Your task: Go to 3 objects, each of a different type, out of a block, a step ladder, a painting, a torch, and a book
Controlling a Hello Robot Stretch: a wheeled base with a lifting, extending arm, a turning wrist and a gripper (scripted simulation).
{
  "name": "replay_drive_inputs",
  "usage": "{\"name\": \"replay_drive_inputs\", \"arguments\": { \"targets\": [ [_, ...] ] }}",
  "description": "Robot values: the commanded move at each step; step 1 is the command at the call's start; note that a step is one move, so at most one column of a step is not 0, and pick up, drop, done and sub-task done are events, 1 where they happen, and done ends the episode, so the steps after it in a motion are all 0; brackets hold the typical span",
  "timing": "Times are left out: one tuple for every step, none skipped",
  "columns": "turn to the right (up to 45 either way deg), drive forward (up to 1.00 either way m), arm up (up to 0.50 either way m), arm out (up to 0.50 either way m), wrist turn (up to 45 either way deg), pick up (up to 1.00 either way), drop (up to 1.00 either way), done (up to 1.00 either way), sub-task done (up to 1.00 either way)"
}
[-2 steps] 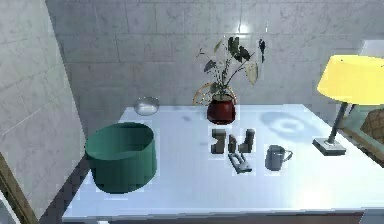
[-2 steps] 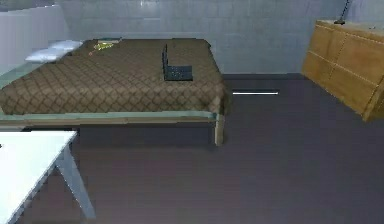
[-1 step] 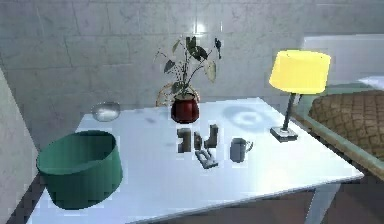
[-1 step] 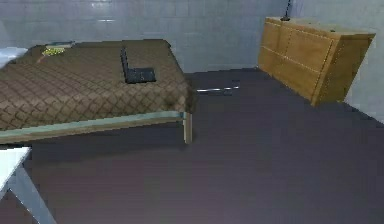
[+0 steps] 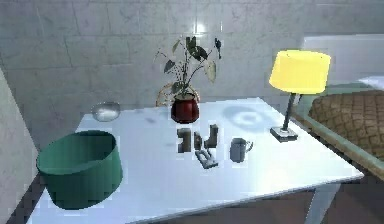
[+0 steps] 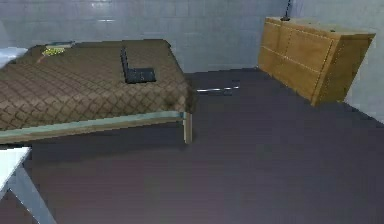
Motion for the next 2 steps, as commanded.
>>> {"name": "replay_drive_inputs", "arguments": {
  "targets": [
    [45.0, 0.0, 0.0, 0.0, 0.0, 0.0, 0.0, 0.0, 0.0],
    [45.0, 0.0, 0.0, 0.0, 0.0, 0.0, 0.0, 0.0, 0.0]
  ]
}}
